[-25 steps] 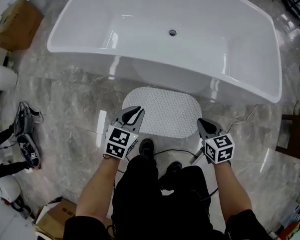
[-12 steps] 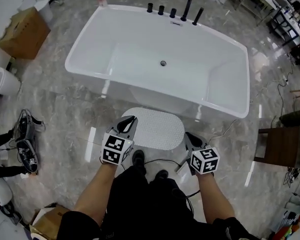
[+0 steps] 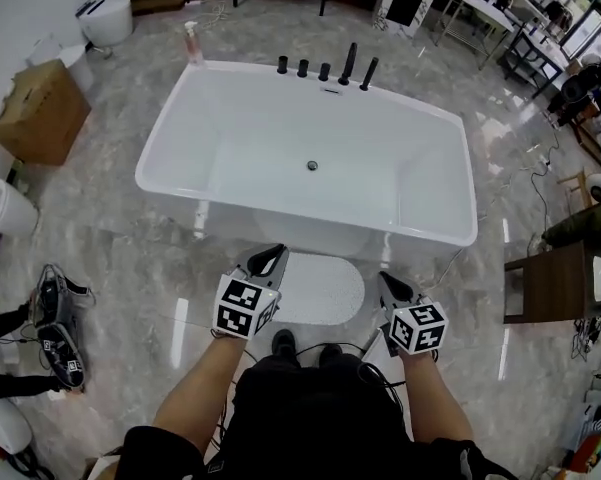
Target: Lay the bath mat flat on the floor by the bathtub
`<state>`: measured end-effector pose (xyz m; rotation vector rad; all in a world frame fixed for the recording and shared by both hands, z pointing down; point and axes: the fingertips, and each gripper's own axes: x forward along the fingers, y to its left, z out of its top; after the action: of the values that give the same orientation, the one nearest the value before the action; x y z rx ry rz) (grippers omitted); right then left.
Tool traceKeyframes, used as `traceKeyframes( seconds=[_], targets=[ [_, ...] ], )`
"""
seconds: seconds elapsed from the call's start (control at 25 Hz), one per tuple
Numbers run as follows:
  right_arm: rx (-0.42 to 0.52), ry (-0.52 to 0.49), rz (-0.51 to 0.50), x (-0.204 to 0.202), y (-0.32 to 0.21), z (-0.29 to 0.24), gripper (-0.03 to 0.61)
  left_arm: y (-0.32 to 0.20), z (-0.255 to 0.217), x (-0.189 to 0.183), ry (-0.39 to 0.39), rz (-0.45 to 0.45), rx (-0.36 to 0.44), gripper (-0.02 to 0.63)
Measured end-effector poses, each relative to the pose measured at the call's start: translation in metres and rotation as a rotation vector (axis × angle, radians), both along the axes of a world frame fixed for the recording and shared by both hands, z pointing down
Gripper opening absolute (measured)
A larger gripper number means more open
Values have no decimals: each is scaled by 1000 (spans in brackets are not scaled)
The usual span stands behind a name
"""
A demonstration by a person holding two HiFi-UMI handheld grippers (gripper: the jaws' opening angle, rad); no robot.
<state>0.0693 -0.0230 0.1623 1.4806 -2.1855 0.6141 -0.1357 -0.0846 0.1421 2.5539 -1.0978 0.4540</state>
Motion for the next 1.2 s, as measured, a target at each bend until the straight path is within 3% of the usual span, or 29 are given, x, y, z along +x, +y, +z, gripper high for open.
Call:
traceKeyframes(
  seconds=[0.2, 0.44, 0.96, 1.2],
  targets=[
    [64, -33, 24, 9, -6, -34, 13, 3, -25, -3, -15, -17, 33, 26],
    [146, -75, -21, 15, -10, -70, 14, 9, -62, 7, -54, -37, 127, 26],
    [423, -160, -147, 40, -37, -207, 12, 8, -153, 33, 34, -173, 193, 25],
    [512, -193, -106, 60, -23, -234, 12, 2, -179, 46, 35, -162, 239, 23]
  ],
)
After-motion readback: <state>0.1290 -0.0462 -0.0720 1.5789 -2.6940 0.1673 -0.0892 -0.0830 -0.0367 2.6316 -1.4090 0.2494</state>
